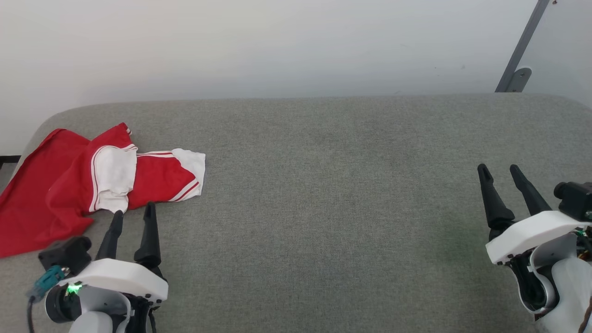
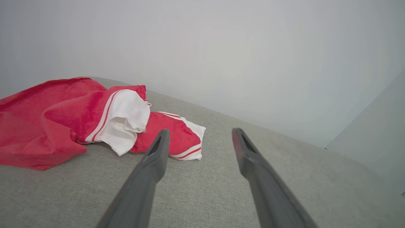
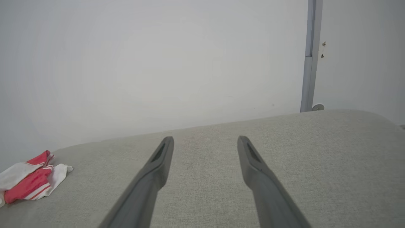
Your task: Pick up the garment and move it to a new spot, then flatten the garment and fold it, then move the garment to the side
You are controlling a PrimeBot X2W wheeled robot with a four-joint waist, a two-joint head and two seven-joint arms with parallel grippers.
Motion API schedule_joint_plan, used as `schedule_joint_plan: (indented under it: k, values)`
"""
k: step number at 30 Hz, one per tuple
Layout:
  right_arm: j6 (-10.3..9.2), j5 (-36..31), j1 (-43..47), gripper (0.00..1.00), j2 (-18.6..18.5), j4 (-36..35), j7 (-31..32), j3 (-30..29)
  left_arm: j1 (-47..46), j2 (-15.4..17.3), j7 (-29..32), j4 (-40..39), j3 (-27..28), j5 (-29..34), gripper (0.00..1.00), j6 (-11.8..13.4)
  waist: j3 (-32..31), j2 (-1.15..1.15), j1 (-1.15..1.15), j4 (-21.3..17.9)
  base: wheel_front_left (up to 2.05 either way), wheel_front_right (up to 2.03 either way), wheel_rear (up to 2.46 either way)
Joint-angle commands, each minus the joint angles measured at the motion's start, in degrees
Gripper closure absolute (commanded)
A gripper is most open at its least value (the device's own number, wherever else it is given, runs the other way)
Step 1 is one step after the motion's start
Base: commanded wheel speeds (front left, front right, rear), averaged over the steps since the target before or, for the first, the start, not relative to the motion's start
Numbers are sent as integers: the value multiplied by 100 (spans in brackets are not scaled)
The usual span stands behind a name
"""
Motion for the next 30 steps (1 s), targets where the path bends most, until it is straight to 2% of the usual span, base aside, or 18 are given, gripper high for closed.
schedule_joint_plan:
  k: [1, 16, 30]
  values:
    - [23, -154, -137, 0, -54, -21, -62, 6, -177, 57, -50, -43, -32, 179, 0, 23, -1, 0, 0, 1, 0, 0, 0]
    - [25, -1038, -256, 0, -89, 189, -286, 8, -215, 234, -268, 72, -221, 903, 0, 159, -17, 0, 0, -1, 0, 0, 0]
    - [26, -1240, -298, 0, -178, 318, -459, 41, -280, 217, -450, 250, -99, 1327, 0, -31, -24, 0, 0, -11, 0, 0, 0]
